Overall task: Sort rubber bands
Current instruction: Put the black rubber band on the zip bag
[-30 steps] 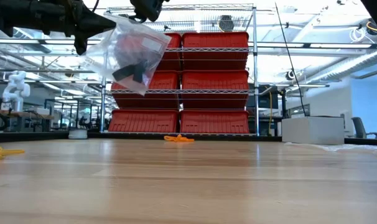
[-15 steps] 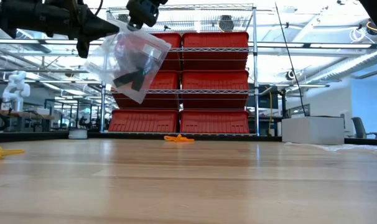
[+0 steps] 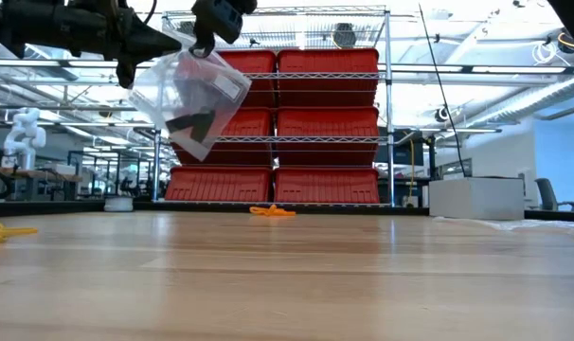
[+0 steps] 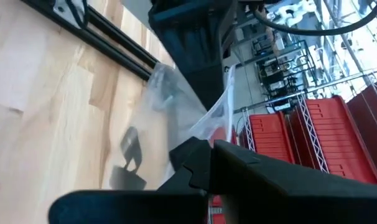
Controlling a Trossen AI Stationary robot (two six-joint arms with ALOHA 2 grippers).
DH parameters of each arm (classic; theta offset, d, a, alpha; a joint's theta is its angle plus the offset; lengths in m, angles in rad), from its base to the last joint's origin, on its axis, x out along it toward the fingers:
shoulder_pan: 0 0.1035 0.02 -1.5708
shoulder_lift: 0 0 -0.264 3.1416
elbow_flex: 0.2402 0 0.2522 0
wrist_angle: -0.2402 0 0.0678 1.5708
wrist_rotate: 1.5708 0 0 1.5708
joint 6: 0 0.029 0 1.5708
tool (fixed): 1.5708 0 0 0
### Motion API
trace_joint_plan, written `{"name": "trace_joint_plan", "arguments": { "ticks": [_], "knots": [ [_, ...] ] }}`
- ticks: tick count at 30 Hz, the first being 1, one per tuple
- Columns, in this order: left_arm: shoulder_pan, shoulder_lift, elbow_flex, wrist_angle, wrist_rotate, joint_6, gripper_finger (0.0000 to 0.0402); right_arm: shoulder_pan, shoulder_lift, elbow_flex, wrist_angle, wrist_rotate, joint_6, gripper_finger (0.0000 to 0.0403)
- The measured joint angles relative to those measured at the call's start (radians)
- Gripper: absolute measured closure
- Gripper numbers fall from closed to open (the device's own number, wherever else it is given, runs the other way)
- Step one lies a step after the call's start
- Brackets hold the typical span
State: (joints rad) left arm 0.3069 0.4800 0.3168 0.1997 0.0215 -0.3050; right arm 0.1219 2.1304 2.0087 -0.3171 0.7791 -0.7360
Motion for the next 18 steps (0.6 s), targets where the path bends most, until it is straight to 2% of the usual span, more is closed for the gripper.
{"name": "trace_joint_plan", "arguments": {
  "ticks": [9,18],
  "knots": [
    [0.0,0.029,0.0,0.002,-0.002,-0.004,0.0401,0.0,0.0,0.0,0.077,0.112,-0.094,0.0403],
    [0.0,0.035,0.0,0.023,-0.03,-0.005,0.0401,-0.007,0.0,0.0,0.079,0.113,-0.169,0.0403]
  ]
}}
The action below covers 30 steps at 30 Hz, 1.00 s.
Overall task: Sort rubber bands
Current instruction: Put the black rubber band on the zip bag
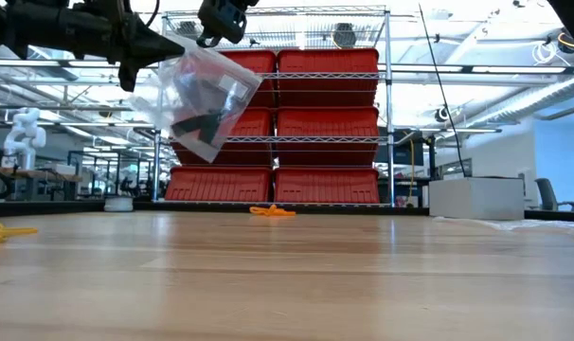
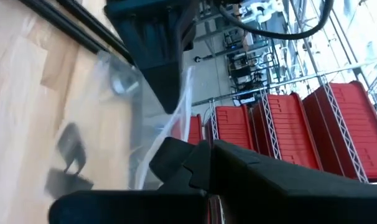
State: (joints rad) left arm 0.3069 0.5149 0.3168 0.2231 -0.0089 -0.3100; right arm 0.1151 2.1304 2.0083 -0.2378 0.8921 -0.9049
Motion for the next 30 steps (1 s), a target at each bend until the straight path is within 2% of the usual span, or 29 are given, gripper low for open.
{"name": "trace_joint_plan", "arguments": {
  "ticks": [15,22,25,30],
  "knots": [
    [0.0,0.0,0.0,0.004,0.001,-0.017,0.0394,-0.029,0.0,0.0,-0.004,0.001,-0.024,0.0403],
    [0.0,0.0,0.0,0.008,0.003,0.001,0.0393,-0.029,0.0,0.0,-0.111,-0.015,0.083,0.0403],
    [0.0,0.001,0.0,0.008,-0.001,0.007,0.0393,-0.029,0.0,0.0,-0.16,-0.074,0.131,0.0403],
    [0.0,0.013,0.0,0.007,-0.011,0.034,0.0398,-0.026,-0.005,0.0,-0.173,-0.087,0.163,0.0403]
  ]
}}
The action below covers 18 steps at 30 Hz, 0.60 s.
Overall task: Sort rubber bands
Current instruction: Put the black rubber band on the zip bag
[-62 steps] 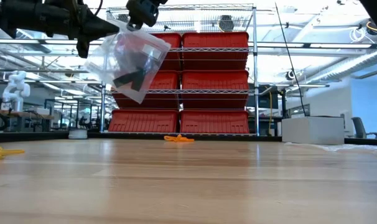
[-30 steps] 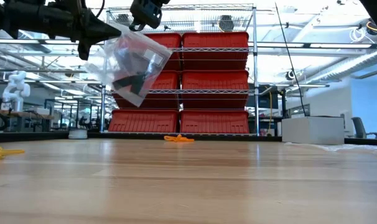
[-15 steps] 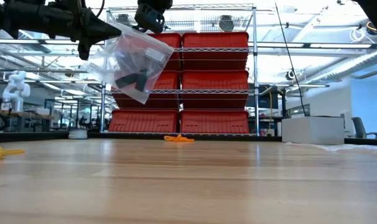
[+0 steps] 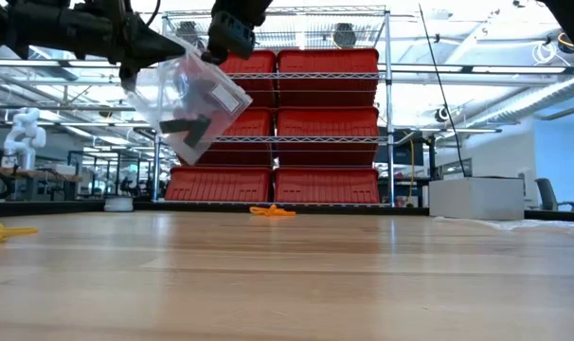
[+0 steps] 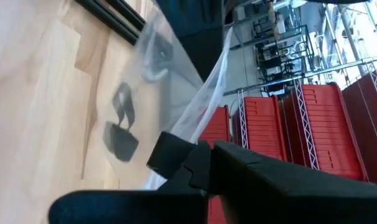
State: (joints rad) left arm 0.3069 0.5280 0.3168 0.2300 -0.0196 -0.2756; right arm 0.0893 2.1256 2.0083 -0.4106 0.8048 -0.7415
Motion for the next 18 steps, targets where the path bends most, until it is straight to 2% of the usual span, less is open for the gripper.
{"name": "trace_joint_plan", "arguments": {
  "ticks": [3,8,11,14,18],
  "knots": [
    [0.0,0.005,0.0,-0.006,-0.003,0.023,0.0399,0.006,-0.029,0.0,-0.07,-0.025,0.08,0.0403],
    [0.0,0.005,0.0,-0.012,-0.003,0.031,0.04,-0.002,-0.089,-0.002,-0.342,-0.197,0.431,0.0403],
    [0.0,0.005,0.0,-0.014,0.0,0.046,0.04,-0.011,-0.109,-0.086,-0.41,-0.257,0.568,0.0403],
    [0.0,0.005,0.0,-0.012,0.007,0.047,0.04,-0.01,-0.142,-0.252,-0.33,-0.347,0.647,0.0403],
    [0.0,0.005,0.0,-0.011,0.009,0.047,0.0401,-0.013,-0.195,-0.527,-0.061,-0.45,0.724,0.0403]
  ]
}}
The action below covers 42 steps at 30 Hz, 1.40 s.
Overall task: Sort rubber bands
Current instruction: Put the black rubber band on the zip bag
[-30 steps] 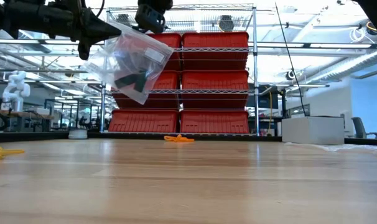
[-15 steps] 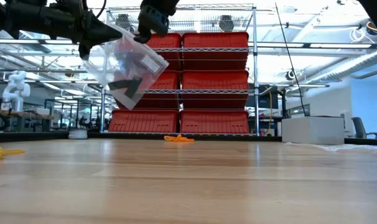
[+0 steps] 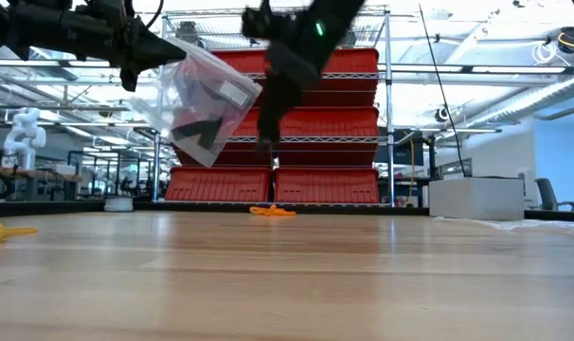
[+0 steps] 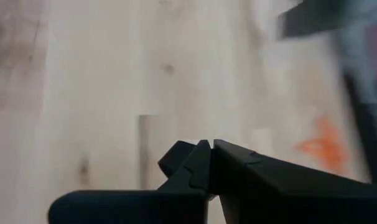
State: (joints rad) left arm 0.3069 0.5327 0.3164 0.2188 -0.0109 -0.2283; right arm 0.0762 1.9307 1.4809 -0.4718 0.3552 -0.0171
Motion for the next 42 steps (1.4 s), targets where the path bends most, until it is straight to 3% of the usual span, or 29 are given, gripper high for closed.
{"name": "trace_joint_plan", "arguments": {
  "ticks": [7,12,16,22,26,29,34,37,42],
  "knots": [
    [0.0,0.0,0.0,0.0,0.002,0.006,0.0401,-0.044,-0.105,-0.377,0.483,-0.044,0.179,0.0403],
    [0.0,0.0,0.0,0.003,0.002,0.008,0.0401,-0.072,-0.105,-0.513,0.628,-0.046,0.296,0.0398],
    [0.0,0.0,0.0,0.004,0.002,0.008,0.0401,-0.077,-0.102,-0.533,0.619,-0.048,0.308,0.0361],
    [0.0,0.002,0.0,0.003,0.002,0.008,0.0401,-0.074,-0.102,-0.498,0.588,-0.097,0.23,0.0262],
    [0.0,0.002,0.0,0.003,0.002,0.009,0.0401,-0.074,-0.102,-0.434,0.471,-0.096,0.143,0.0197],
    [0.0,0.002,0.0,0.001,0.002,0.008,0.0401,-0.076,-0.102,-0.378,0.347,-0.098,0.166,0.0162],
    [0.0,0.002,0.0,0.0,0.002,0.009,0.0401,-0.093,-0.102,-0.36,0.26,-0.137,0.309,0.0146],
    [0.0,0.002,0.0,0.0,0.002,0.028,0.0401,-0.057,-0.086,-0.36,0.265,-0.132,0.23,0.0149],
    [0.0,0.002,0.0,0.0,0.002,0.028,0.0401,0.028,-0.044,-0.361,0.334,-0.025,0.153,0.0161]
  ]
}}
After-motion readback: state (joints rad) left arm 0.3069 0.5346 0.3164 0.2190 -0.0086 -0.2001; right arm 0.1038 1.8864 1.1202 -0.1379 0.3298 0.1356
